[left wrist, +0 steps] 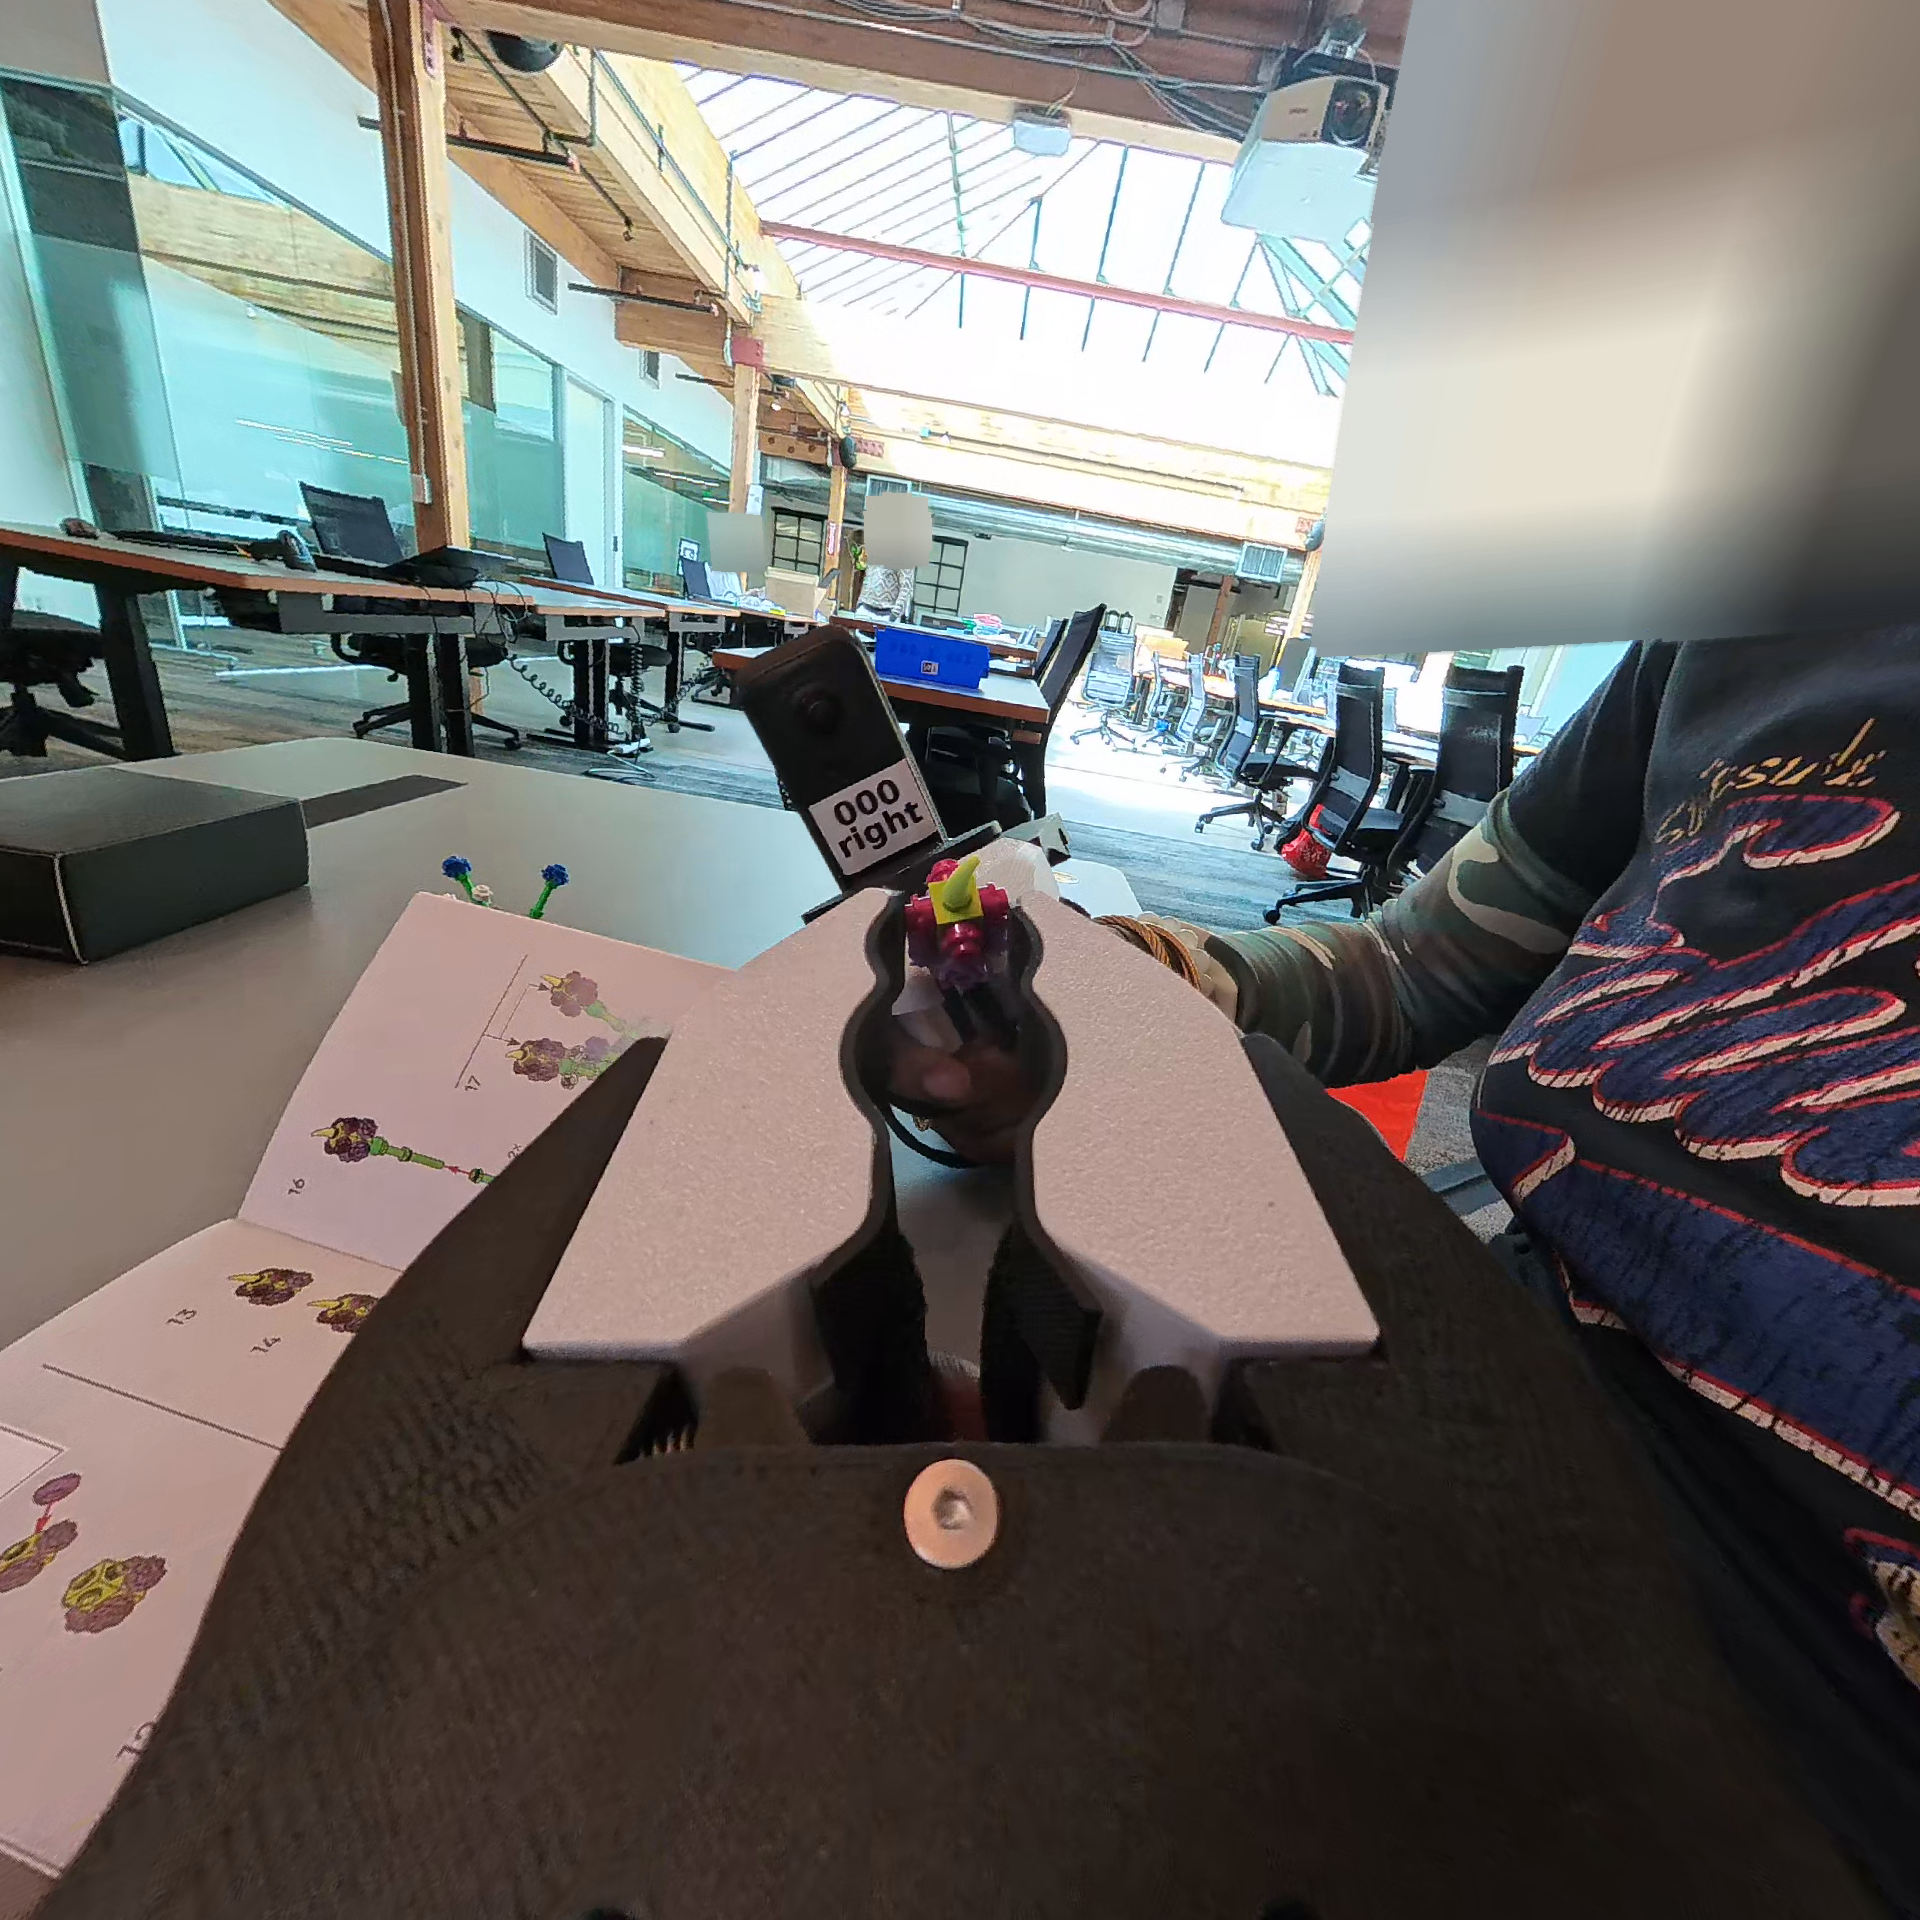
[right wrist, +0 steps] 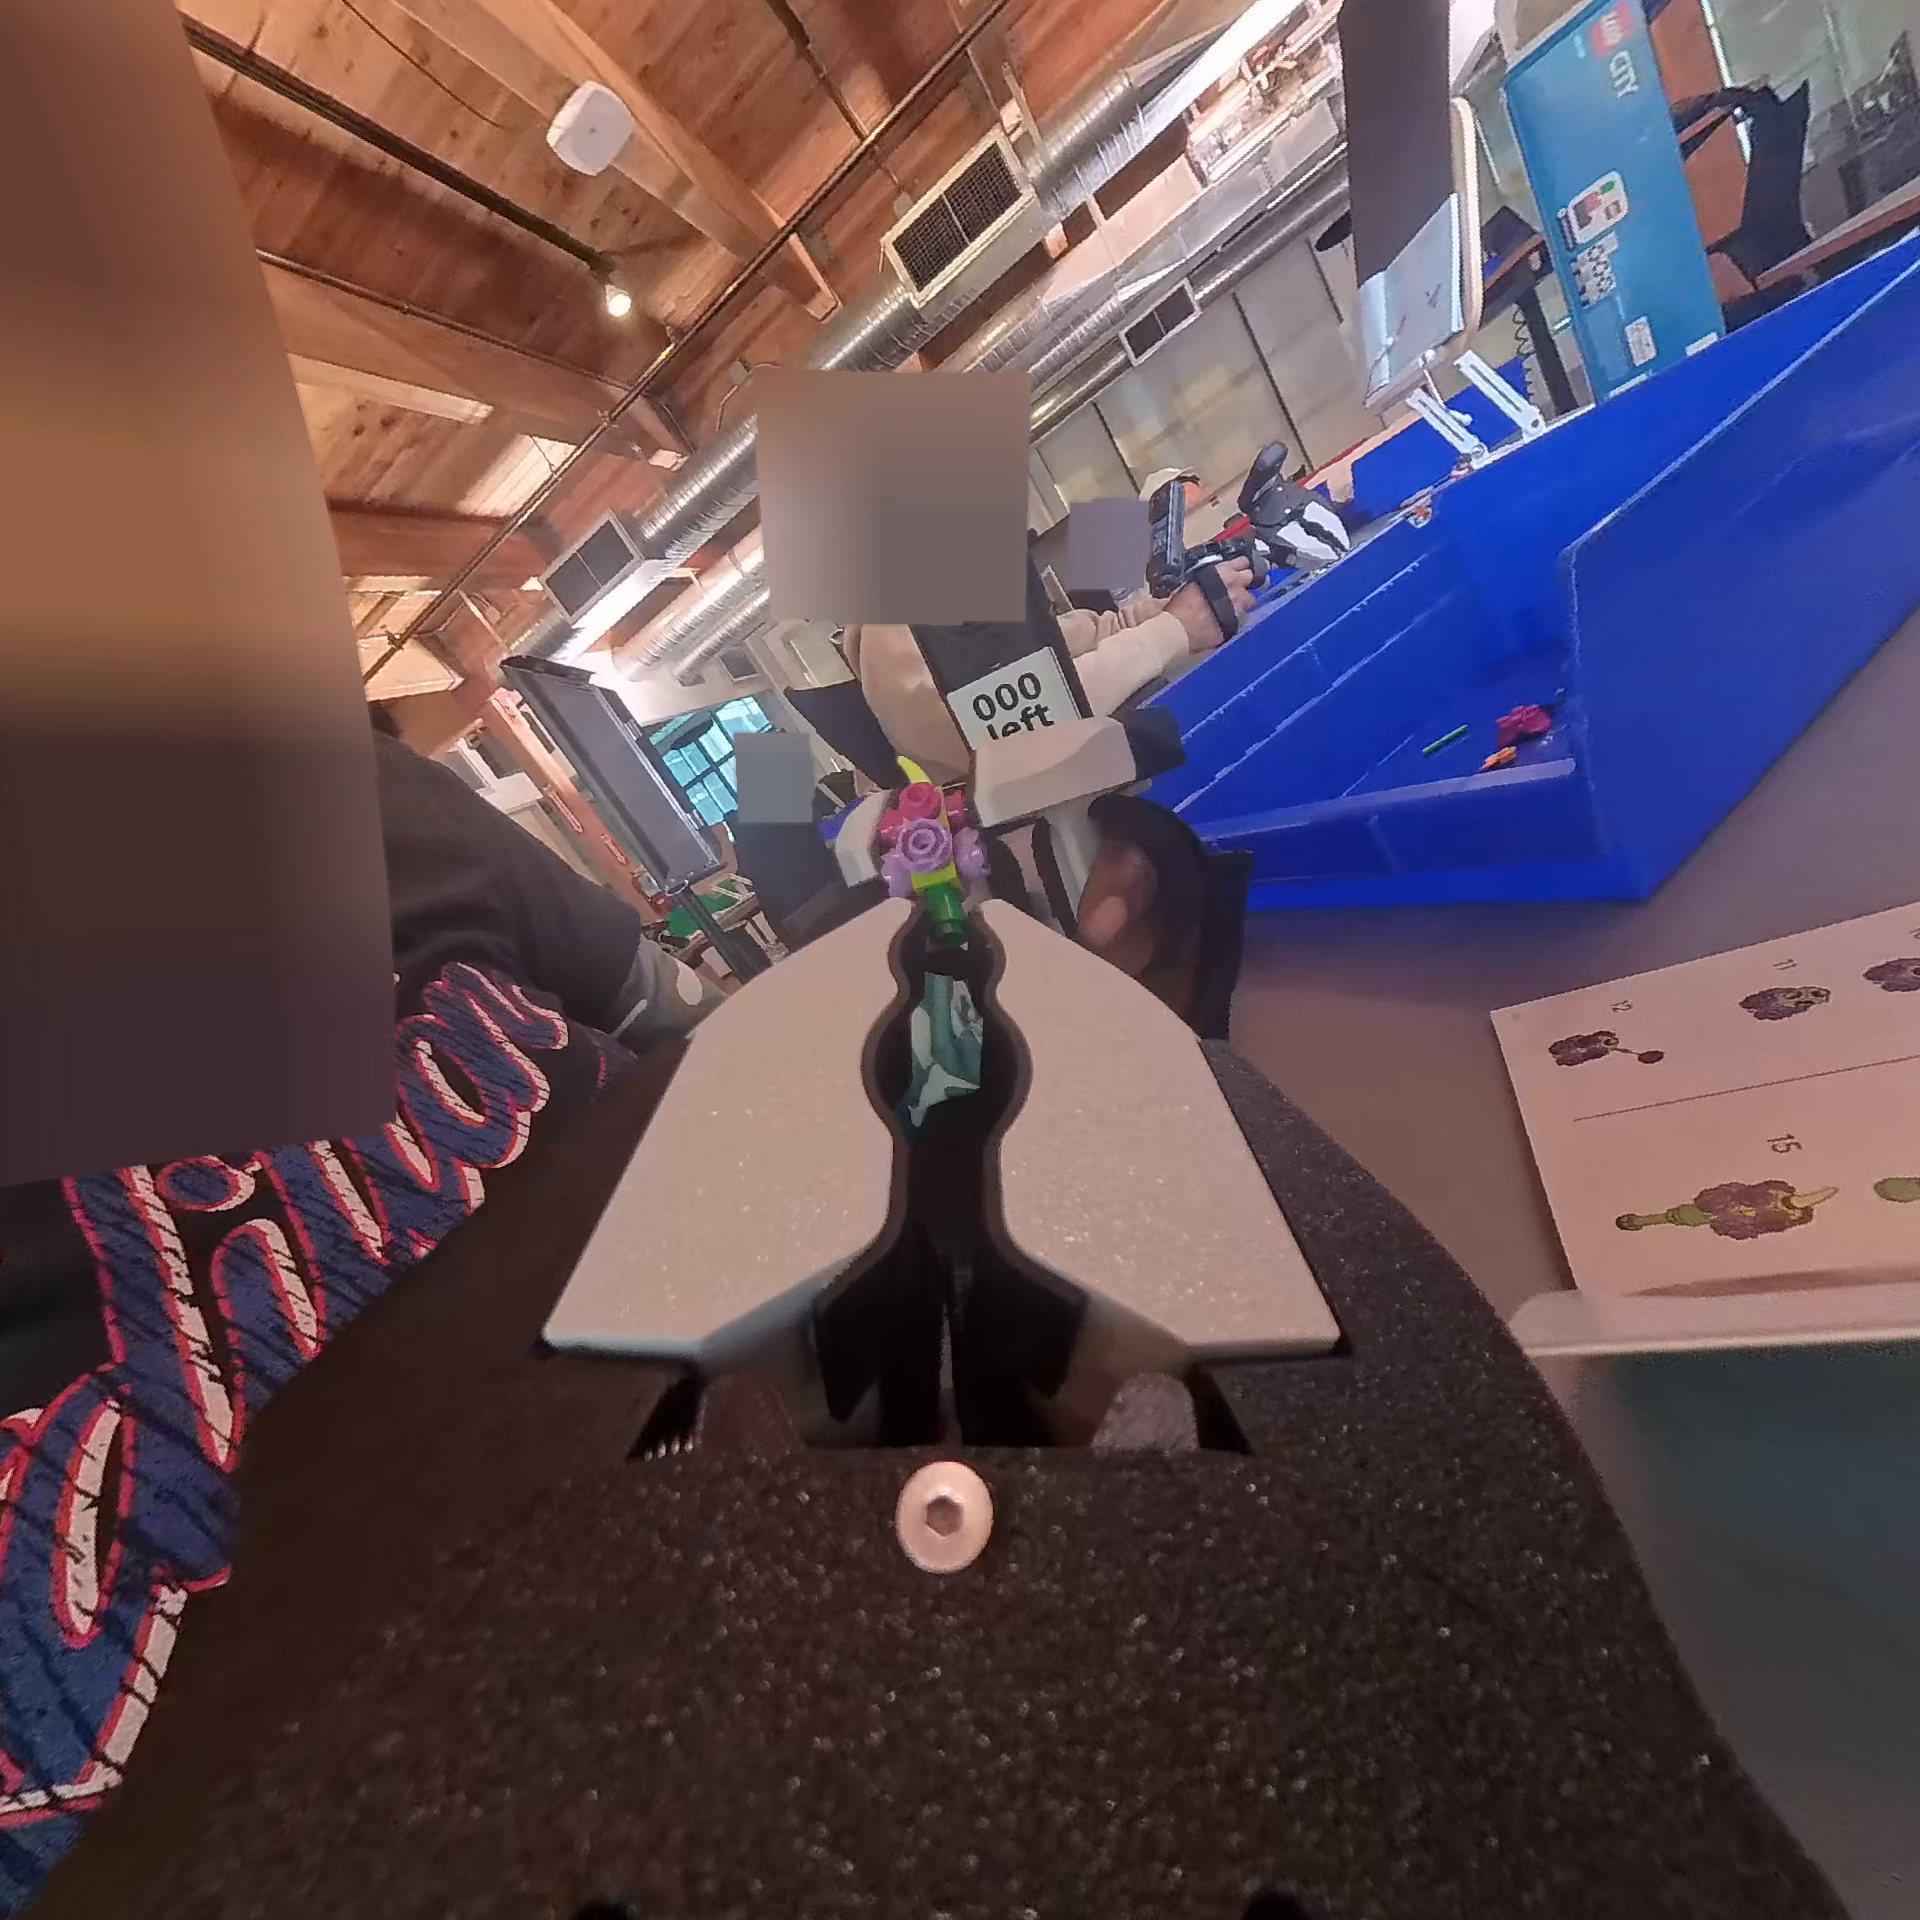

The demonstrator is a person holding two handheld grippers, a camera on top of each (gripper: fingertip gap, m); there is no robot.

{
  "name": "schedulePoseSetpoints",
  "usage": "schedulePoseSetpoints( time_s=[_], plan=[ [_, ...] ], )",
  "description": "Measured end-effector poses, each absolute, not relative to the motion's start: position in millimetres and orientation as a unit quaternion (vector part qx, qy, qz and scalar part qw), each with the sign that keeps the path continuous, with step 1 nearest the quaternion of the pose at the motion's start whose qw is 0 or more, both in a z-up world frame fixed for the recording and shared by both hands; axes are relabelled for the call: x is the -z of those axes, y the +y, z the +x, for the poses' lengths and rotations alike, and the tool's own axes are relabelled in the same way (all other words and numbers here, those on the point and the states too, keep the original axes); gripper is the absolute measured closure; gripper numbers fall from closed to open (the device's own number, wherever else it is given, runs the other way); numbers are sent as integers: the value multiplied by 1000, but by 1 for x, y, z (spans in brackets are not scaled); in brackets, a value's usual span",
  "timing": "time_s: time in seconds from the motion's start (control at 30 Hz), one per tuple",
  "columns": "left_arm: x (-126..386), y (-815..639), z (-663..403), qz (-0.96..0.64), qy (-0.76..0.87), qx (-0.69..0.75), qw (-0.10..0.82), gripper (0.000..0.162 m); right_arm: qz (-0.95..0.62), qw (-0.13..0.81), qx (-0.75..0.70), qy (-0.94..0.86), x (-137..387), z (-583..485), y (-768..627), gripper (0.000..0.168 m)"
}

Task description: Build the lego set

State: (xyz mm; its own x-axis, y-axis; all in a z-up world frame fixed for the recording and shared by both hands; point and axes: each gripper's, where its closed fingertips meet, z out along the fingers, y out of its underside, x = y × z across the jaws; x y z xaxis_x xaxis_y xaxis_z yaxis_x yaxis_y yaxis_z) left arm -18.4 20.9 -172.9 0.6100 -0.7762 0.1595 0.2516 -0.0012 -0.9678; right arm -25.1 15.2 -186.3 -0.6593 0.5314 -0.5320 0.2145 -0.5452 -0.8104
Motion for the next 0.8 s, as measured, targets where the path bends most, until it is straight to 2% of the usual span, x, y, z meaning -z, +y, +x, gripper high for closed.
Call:
schedulePoseSetpoints(
  time_s=[0.27, 0.4, 0.53, 0.8],
  plan=[
    [169, 24, -29, -589, 198, 366, 693, 144, -397, 128, -765, -490, 187, -24, 13, 155],
    [166, 28, -45, -591, 158, 354, 708, 144, -387, 275, -694, -541, 188, -30, 19, 139],
    [168, 29, -43, -596, 159, 358, 701, 144, -340, 427, -589, -596, 188, -32, 18, 137],
    [173, 30, -37, -607, 175, 354, 689, 144, -288, 528, -508, -616, 184, -32, 16, 133]
  ],
)
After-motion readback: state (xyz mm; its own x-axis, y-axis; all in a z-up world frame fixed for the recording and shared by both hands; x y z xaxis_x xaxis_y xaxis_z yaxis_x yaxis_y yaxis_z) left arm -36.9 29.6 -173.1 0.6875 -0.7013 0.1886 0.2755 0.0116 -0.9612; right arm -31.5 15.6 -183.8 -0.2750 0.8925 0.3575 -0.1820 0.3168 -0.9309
